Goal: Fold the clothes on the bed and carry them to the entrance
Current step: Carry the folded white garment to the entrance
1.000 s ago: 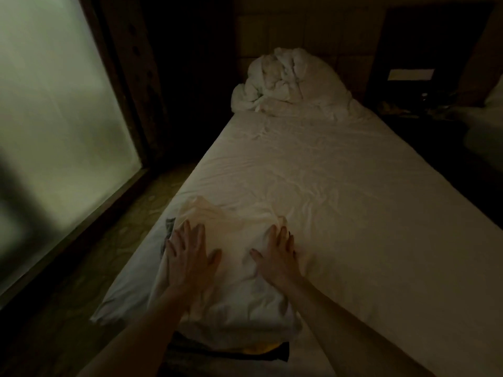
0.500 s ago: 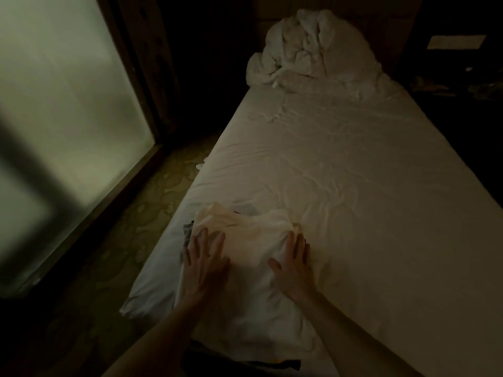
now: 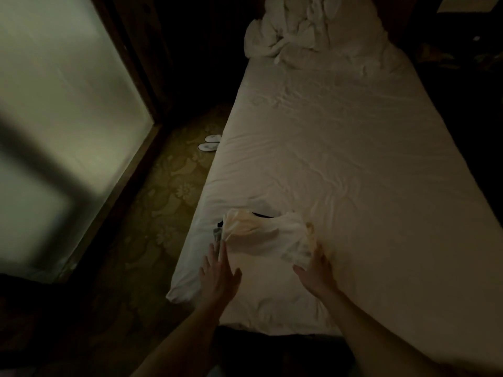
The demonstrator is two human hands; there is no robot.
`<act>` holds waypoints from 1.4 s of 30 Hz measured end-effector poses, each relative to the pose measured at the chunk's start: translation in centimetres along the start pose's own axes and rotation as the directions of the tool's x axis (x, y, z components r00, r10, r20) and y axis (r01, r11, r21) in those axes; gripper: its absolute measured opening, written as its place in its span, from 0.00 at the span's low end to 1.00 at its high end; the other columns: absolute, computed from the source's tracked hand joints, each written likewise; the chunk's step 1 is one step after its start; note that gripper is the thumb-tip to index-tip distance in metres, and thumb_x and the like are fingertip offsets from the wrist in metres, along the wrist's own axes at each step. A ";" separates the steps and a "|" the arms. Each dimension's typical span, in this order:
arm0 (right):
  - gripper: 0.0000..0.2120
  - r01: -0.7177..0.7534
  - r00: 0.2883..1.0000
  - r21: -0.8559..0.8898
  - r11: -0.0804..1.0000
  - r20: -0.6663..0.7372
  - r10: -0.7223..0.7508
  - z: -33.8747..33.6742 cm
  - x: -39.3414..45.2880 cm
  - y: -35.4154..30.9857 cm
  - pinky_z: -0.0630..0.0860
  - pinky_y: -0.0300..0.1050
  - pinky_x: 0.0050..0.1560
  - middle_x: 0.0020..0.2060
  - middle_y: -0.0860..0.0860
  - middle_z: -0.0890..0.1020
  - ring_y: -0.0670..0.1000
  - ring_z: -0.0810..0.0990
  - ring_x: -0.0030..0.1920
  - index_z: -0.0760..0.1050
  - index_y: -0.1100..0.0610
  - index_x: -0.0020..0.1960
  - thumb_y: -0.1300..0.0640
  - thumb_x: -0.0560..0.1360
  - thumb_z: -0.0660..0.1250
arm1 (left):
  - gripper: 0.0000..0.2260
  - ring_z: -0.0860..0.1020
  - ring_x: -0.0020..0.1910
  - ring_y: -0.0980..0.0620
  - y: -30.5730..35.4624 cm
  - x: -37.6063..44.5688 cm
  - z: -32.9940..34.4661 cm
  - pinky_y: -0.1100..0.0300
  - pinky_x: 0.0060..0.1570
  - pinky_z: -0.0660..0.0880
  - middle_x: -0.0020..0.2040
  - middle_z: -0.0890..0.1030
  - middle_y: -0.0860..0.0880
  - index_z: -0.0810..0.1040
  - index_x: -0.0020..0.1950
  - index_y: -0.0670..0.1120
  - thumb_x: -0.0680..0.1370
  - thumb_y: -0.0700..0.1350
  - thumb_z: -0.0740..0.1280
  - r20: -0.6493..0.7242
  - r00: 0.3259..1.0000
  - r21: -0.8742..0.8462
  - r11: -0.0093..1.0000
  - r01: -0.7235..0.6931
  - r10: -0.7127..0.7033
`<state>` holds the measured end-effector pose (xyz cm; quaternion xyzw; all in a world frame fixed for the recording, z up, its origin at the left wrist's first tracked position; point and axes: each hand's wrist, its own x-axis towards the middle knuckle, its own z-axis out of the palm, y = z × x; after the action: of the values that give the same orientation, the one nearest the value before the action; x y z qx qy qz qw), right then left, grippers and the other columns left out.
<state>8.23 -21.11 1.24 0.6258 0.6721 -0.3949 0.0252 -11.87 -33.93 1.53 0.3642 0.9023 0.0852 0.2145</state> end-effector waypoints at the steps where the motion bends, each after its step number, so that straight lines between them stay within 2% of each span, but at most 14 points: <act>1: 0.47 -0.034 0.999 0.032 0.999 0.015 0.034 -0.1 0.0 0.0 0.61 0.56 0.72 0.78 0.57 0.54 0.61 0.57 0.76 0.39 0.59 0.79 0.44 0.76 0.67 | 0.43 0.54 0.77 0.40 -0.1 0.0 0.1 0.44 0.72 0.60 0.80 0.48 0.43 0.41 0.79 0.52 0.75 0.56 0.67 0.020 0.998 -0.060 0.997 0.055 -0.054; 6: 0.48 -0.120 0.992 0.180 0.976 0.056 0.112 -0.3 2.4 0.6 0.67 0.54 0.68 0.74 0.59 0.64 0.62 0.66 0.71 0.45 0.62 0.78 0.46 0.72 0.72 | 0.45 0.55 0.77 0.44 0.8 1.5 1.7 0.50 0.73 0.57 0.79 0.51 0.43 0.41 0.79 0.42 0.76 0.54 0.70 0.139 0.946 -0.312 0.894 0.323 -0.293; 9: 0.46 -0.128 0.991 0.215 0.968 0.059 0.118 -0.4 3.8 0.4 0.69 0.50 0.64 0.72 0.61 0.67 0.62 0.69 0.70 0.48 0.64 0.78 0.49 0.73 0.73 | 0.44 0.58 0.76 0.43 1.5 2.1 3.4 0.50 0.72 0.58 0.79 0.53 0.43 0.44 0.80 0.44 0.76 0.53 0.70 0.132 0.942 -0.436 0.835 0.335 -0.309; 12: 0.40 -0.129 0.992 0.229 0.965 0.030 0.126 0.1 4.4 0.4 0.69 0.49 0.62 0.70 0.59 0.70 0.61 0.72 0.68 0.56 0.62 0.76 0.50 0.73 0.72 | 0.37 0.66 0.71 0.43 2.3 2.4 5.0 0.50 0.66 0.66 0.76 0.61 0.43 0.55 0.77 0.45 0.75 0.51 0.70 0.027 0.941 -0.380 0.867 0.322 -0.338; 16: 0.37 -0.161 0.984 0.327 0.931 -0.023 0.179 1.0 5.5 0.6 0.69 0.49 0.63 0.68 0.59 0.73 0.60 0.73 0.67 0.63 0.62 0.73 0.52 0.71 0.75 | 0.25 0.75 0.58 0.45 2.7 3.4 5.7 0.53 0.54 0.71 0.64 0.74 0.43 0.68 0.69 0.46 0.75 0.52 0.68 -0.017 0.879 -0.277 0.847 0.453 -0.476; 20: 0.34 -0.192 0.972 0.356 0.914 -0.061 0.228 1.6 6.6 0.7 0.71 0.50 0.58 0.65 0.59 0.75 0.61 0.74 0.64 0.66 0.61 0.71 0.55 0.70 0.75 | 0.16 0.73 0.51 0.49 1.6 4.3 6.7 0.60 0.46 0.66 0.57 0.74 0.47 0.73 0.56 0.51 0.71 0.55 0.69 -0.052 0.902 -0.163 0.894 0.417 -0.429; 24: 0.24 -0.191 0.959 0.268 0.944 -0.156 0.238 2.4 6.5 0.3 0.65 0.52 0.50 0.59 0.59 0.76 0.62 0.69 0.61 0.72 0.55 0.62 0.54 0.68 0.75 | 0.18 0.73 0.55 0.49 1.3 4.3 7.1 0.61 0.49 0.64 0.60 0.73 0.47 0.71 0.59 0.52 0.72 0.55 0.68 -0.019 0.940 -0.208 0.921 0.331 -0.342; 27: 0.19 -0.033 0.965 0.289 0.957 -0.240 0.106 3.8 5.9 0.0 0.61 0.46 0.47 0.54 0.58 0.77 0.61 0.72 0.55 0.75 0.56 0.53 0.57 0.65 0.76 | 0.16 0.72 0.55 0.51 1.3 3.7 6.8 0.60 0.49 0.65 0.61 0.73 0.47 0.72 0.60 0.51 0.74 0.55 0.66 -0.018 0.971 -0.251 0.941 0.227 -0.239; 31: 0.16 0.154 0.963 0.292 0.944 -0.260 -0.077 5.4 4.9 -0.2 0.75 0.54 0.45 0.43 0.51 0.76 0.59 0.75 0.46 0.69 0.51 0.44 0.60 0.64 0.75 | 0.15 0.71 0.53 0.57 0.9 3.6 7.0 0.62 0.48 0.66 0.62 0.73 0.50 0.71 0.61 0.53 0.76 0.54 0.66 -0.026 0.988 -0.306 0.942 0.138 -0.154; 34: 0.22 0.159 0.960 0.243 0.957 -0.263 -0.093 5.6 4.4 -0.1 0.77 0.59 0.49 0.48 0.49 0.74 0.56 0.75 0.49 0.65 0.48 0.48 0.60 0.64 0.75 | 0.25 0.75 0.57 0.52 0.6 4.0 6.9 0.58 0.51 0.72 0.61 0.74 0.50 0.66 0.63 0.56 0.70 0.59 0.71 0.009 0.943 -0.503 0.814 0.291 -0.332; 36: 0.29 0.120 0.961 0.288 0.950 -0.272 -0.038 5.4 4.2 -0.3 0.77 0.59 0.55 0.56 0.52 0.72 0.58 0.75 0.55 0.64 0.50 0.57 0.59 0.64 0.77 | 0.41 0.69 0.67 0.46 0.4 4.6 7.0 0.47 0.63 0.70 0.69 0.67 0.47 0.61 0.72 0.53 0.64 0.64 0.74 0.034 0.898 -0.451 0.795 0.406 -0.439; 37: 0.35 0.076 0.960 0.338 0.938 -0.278 0.022 5.2 4.4 -0.5 0.75 0.58 0.59 0.60 0.55 0.71 0.59 0.73 0.59 0.63 0.55 0.63 0.58 0.63 0.79 | 0.44 0.66 0.69 0.43 0.4 4.8 7.1 0.44 0.67 0.67 0.71 0.63 0.45 0.61 0.74 0.51 0.64 0.63 0.75 0.045 0.890 -0.415 0.802 0.429 -0.453; 39: 0.49 -0.029 0.957 0.447 0.894 -0.247 0.155 4.7 5.0 -0.9 0.71 0.55 0.66 0.68 0.60 0.69 0.60 0.70 0.66 0.58 0.62 0.73 0.55 0.62 0.82 | 0.37 0.62 0.71 0.42 0.8 5.2 7.0 0.42 0.70 0.63 0.72 0.61 0.44 0.67 0.70 0.47 0.66 0.58 0.76 0.024 0.877 -0.416 0.793 0.446 -0.480; 42: 0.43 -0.126 0.965 0.493 0.861 -0.142 0.223 4.3 6.0 -1.1 0.72 0.48 0.62 0.68 0.61 0.72 0.61 0.73 0.66 0.60 0.65 0.74 0.59 0.66 0.80 | 0.27 0.62 0.72 0.42 1.0 5.9 7.0 0.41 0.70 0.61 0.73 0.64 0.44 0.74 0.63 0.47 0.68 0.53 0.77 -0.026 0.868 -0.355 0.816 0.456 -0.497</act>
<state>4.04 -18.53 -4.35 0.7063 0.4929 -0.4822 -0.1603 -11.87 -29.12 -6.31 0.0786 0.9473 0.2031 0.2348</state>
